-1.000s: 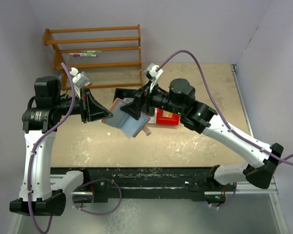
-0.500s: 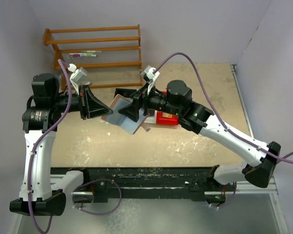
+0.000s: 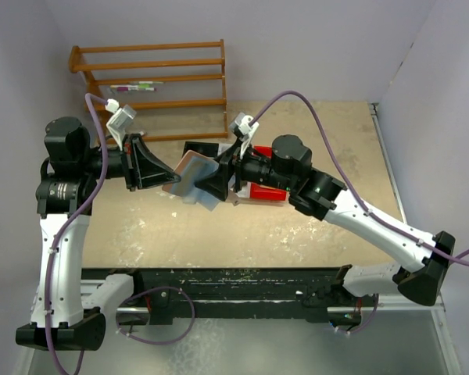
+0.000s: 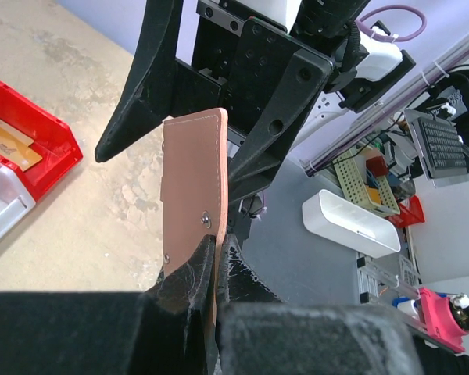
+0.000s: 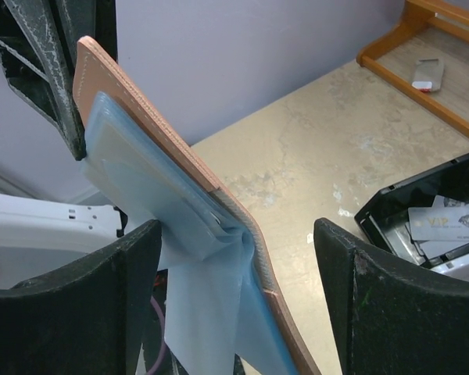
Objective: Take the credit cards out of the card holder
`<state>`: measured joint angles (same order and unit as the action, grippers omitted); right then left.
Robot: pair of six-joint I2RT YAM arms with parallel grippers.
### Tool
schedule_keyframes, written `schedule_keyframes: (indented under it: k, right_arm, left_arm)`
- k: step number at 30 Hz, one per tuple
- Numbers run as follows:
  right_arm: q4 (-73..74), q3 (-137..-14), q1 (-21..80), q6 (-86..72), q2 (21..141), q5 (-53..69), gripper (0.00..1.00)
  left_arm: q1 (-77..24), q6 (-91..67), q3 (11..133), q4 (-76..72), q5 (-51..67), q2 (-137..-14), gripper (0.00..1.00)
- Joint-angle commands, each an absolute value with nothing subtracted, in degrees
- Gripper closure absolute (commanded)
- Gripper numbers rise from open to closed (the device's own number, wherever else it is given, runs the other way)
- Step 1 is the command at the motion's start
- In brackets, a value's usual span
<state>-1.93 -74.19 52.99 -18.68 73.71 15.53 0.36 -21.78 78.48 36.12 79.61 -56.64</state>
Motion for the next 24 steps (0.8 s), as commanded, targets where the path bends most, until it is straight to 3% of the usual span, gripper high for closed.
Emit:
schedule_keyframes:
  k: [1, 12, 24]
  right_arm:
    - [-2.01, -73.99, 52.69, -16.88, 71.48, 14.58, 0.2]
    - [3.32, -70.7, 51.37, -12.29, 56.79, 15.45, 0.0]
    - [2.39, -79.8, 51.28, -17.11, 65.27, 16.02, 0.0]
  left_arm:
    - [0.18, -24.75, 78.95, 32.93, 84.38, -55.03, 1.0]
    - [0.18, -20.96, 80.26, 36.64, 79.51, -55.48, 1.0]
    - [0.18, -22.06, 80.58, 36.76, 82.17, -56.07, 1.0]
